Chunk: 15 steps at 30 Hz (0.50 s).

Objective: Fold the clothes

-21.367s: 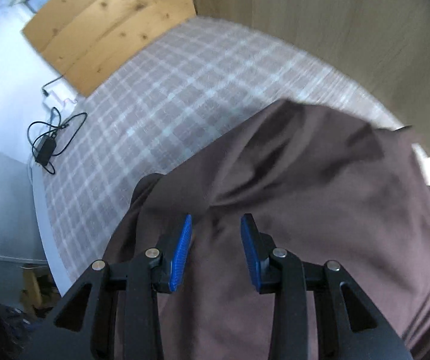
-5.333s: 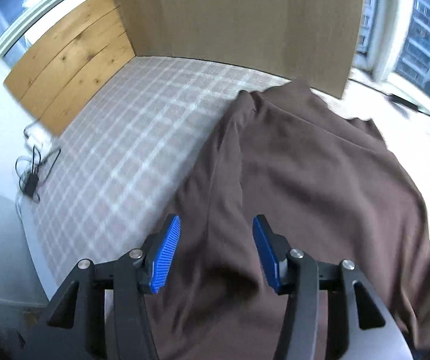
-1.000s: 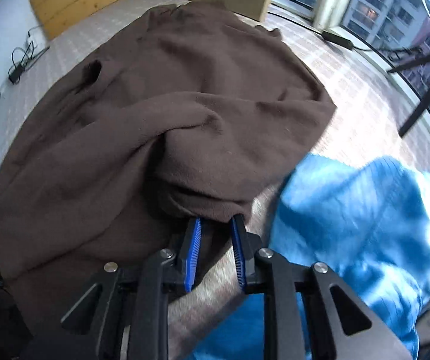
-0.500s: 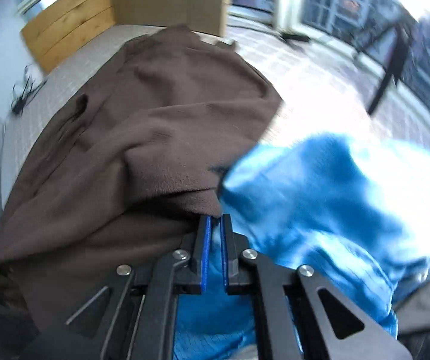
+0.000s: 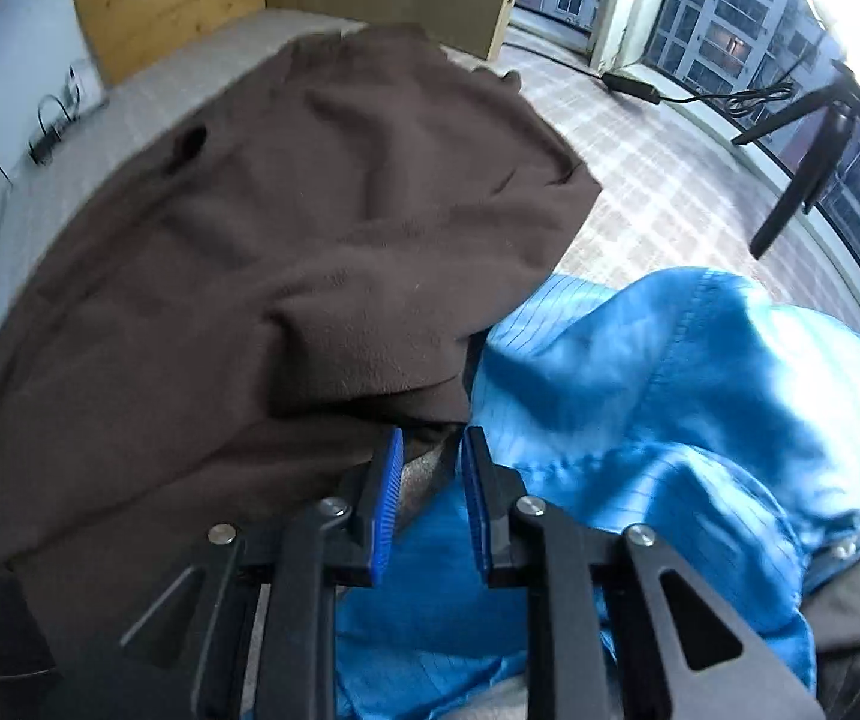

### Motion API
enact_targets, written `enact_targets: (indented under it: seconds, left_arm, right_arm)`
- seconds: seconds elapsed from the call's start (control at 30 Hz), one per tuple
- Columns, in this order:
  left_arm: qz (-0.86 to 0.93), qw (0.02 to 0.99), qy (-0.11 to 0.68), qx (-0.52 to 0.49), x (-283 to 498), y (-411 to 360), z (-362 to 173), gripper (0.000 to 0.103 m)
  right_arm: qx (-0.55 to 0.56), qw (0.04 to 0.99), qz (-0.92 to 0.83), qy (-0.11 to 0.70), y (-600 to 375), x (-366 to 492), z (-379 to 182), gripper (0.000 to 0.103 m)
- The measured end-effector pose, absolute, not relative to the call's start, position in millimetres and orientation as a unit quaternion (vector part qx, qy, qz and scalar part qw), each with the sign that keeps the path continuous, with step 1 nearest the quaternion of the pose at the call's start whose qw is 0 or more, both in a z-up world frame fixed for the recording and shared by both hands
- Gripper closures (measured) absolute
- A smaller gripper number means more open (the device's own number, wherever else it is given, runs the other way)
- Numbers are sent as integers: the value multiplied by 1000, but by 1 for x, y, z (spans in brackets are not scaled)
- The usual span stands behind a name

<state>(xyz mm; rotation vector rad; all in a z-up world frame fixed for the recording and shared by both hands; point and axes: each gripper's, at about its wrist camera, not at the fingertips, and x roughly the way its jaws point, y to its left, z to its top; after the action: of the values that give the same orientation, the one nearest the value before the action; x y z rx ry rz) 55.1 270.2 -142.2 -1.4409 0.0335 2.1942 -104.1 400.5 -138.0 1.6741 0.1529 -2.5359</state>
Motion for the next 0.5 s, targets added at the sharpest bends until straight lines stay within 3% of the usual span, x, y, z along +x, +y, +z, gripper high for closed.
enact_targets:
  seconds: [0.1,0.3,0.5]
  left_arm:
    - [818,253,52,-513,3,287,-140,75]
    - [804,254,56,-534,-114,337,-194,75]
    - [773,284,48,-564,-170,376,-237,75]
  right_arm:
    - [552,54,-830,57,395,-114,-149,80]
    - [540,69,-838,35,400,-115,-148,80]
    - [528,79,-845,23,403,-112,-151,80]
